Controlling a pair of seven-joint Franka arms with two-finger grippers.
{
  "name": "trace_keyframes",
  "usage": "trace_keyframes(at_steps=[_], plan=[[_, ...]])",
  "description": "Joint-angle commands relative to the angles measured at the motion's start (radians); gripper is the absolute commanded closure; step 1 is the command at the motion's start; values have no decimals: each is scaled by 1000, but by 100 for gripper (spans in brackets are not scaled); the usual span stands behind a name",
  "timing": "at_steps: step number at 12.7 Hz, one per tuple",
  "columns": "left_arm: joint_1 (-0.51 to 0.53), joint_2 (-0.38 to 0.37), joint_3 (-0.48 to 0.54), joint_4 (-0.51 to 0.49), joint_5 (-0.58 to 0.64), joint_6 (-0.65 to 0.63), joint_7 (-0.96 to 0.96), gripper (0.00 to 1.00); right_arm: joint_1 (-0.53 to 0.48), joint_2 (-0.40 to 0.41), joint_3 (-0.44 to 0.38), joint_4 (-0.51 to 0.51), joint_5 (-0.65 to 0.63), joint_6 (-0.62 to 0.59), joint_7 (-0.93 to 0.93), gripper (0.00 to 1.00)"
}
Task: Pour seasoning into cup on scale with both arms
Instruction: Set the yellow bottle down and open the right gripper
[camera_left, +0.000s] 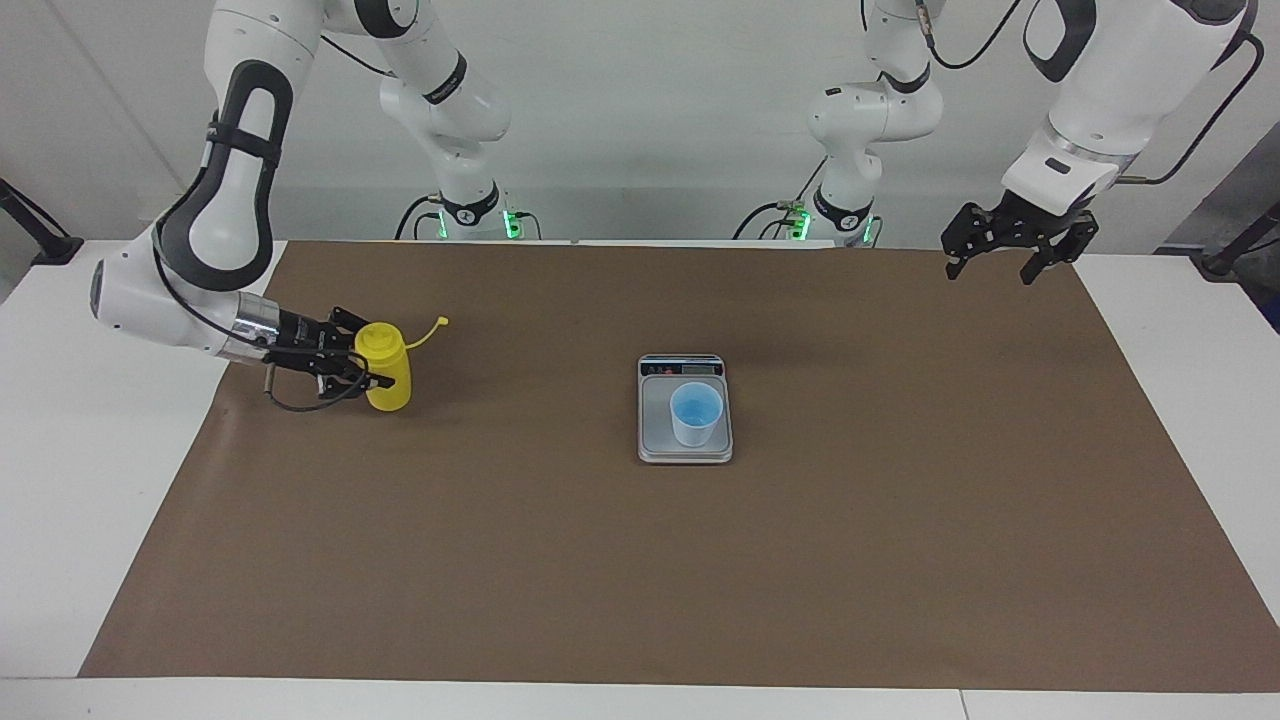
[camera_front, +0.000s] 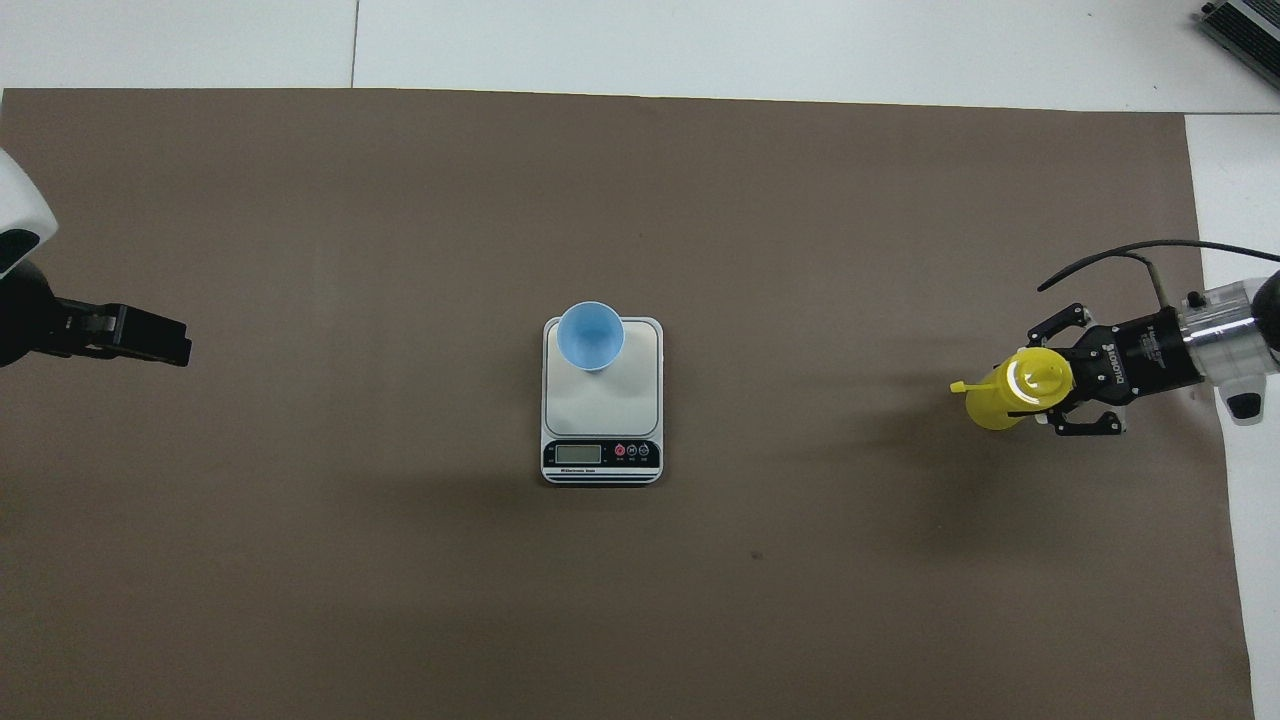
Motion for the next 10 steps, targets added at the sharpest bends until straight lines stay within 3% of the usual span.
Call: trace_keyframes(at_steps=[1,2,4,7,8,9,10], plan=[[9,-25,0,-22,-5,-3,10,0,-40,16,5,-14,64,-2,77,100],[9,-25,-1,-22,-5,-3,10,0,-42,12,5,-34,67,0,83,100],[9,-25,-1,-22,-5,-3,10,0,-51,6,5,-40,67,47,90,62],[9,-25,0,-22,-5,-3,10,0,-47,-34,3,-39,43,49,93,53],[9,-25,0,-22,-5,-3,10,0,-48,-46,2,-37,31,51,92,42],[9,-25,0,-22,-5,-3,10,0,-44,-68,2,-37,8,52,80,15],[9,-25,-1,-22,-5,-3,10,0,-33,-76,3,-37,-56,51,77,0]])
